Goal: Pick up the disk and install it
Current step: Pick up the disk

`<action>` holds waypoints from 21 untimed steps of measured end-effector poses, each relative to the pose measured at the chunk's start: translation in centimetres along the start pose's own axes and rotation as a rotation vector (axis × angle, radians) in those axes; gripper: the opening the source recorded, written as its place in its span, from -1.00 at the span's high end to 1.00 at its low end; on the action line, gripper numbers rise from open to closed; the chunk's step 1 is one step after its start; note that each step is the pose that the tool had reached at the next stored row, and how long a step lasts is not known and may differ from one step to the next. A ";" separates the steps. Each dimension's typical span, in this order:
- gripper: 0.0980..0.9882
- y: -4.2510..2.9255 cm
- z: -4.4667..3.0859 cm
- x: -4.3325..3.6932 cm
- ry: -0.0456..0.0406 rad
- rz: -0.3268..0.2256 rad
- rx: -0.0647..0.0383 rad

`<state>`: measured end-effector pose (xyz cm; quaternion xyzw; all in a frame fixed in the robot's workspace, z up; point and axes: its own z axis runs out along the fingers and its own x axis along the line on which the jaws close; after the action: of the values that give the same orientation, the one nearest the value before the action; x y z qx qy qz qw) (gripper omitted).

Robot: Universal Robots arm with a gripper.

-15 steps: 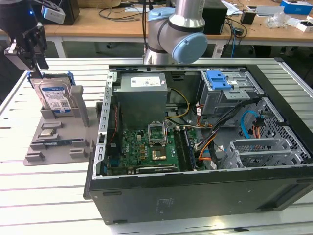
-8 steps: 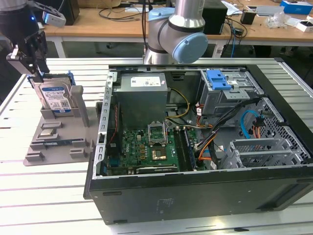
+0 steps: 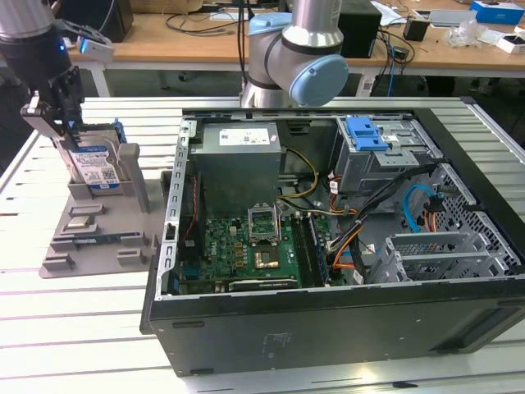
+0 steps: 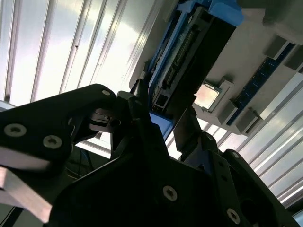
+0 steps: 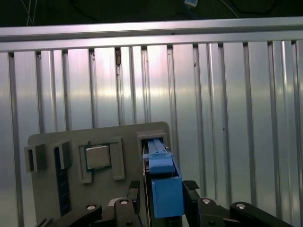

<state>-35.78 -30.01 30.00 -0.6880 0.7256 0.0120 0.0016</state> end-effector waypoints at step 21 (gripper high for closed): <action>0.38 -0.01 0.72 -0.17 0.0161 -0.002 0.001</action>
<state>-35.77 -29.83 29.29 -0.6889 0.7248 0.0062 -0.0039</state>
